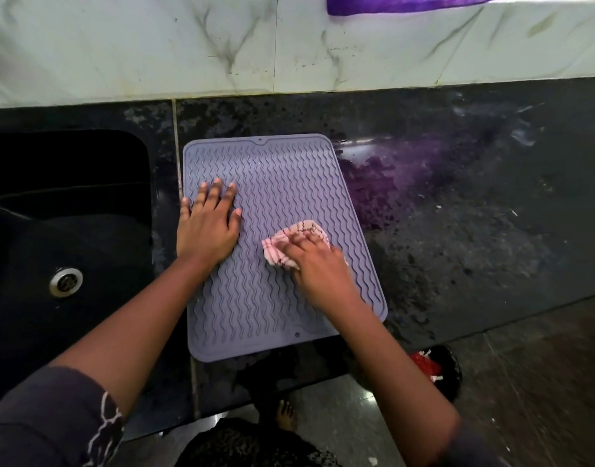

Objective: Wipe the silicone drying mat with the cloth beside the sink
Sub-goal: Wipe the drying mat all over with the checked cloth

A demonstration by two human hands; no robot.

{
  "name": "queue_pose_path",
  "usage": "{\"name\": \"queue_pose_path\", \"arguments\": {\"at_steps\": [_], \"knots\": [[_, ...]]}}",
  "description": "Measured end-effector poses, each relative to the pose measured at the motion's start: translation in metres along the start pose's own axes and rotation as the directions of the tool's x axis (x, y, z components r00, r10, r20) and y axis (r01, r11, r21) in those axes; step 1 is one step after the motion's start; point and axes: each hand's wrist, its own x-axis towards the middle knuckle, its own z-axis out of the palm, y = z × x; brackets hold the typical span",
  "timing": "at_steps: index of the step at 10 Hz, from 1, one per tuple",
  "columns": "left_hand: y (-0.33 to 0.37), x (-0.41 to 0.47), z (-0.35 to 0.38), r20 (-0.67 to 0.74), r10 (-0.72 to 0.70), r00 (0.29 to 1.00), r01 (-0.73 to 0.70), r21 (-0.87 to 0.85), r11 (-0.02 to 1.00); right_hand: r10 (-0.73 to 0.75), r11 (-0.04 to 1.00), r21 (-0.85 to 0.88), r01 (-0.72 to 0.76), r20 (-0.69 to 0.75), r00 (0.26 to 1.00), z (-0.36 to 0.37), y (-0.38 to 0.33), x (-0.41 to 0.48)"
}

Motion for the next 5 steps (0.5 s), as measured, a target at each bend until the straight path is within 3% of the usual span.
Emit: {"name": "queue_pose_path", "arguments": {"at_steps": [1, 2, 3, 4, 5], "knots": [[0.000, 0.000, 0.000, 0.006, 0.001, 1.000, -0.001, 0.002, 1.000, -0.047, 0.999, 0.023, 0.047, 0.026, 0.999, 0.003, -0.002, -0.051], [0.001, -0.001, -0.001, 0.004, -0.003, 1.000, 0.003, 0.001, 1.000, -0.098, 0.995, 0.018, 0.097, 0.140, 0.985, -0.005, -0.003, -0.083], [0.001, -0.001, -0.001, 0.010, 0.000, 1.000, 0.000, 0.002, 1.000, -0.091, 0.990, 0.114, 0.076, 0.124, 0.988, -0.025, 0.001, -0.071], [0.001, -0.001, -0.001, 0.006, 0.001, 1.000, -0.001, 0.002, 1.000, 0.033, 0.987, 0.158, -0.024, -0.056, 0.998, -0.020, 0.002, -0.031], [0.001, 0.000, 0.000, 0.001, -0.007, 1.000, 0.007, 0.013, 1.000, 0.087, 0.995, 0.062, -0.084, -0.042, 0.995, 0.001, -0.003, -0.007]]}}
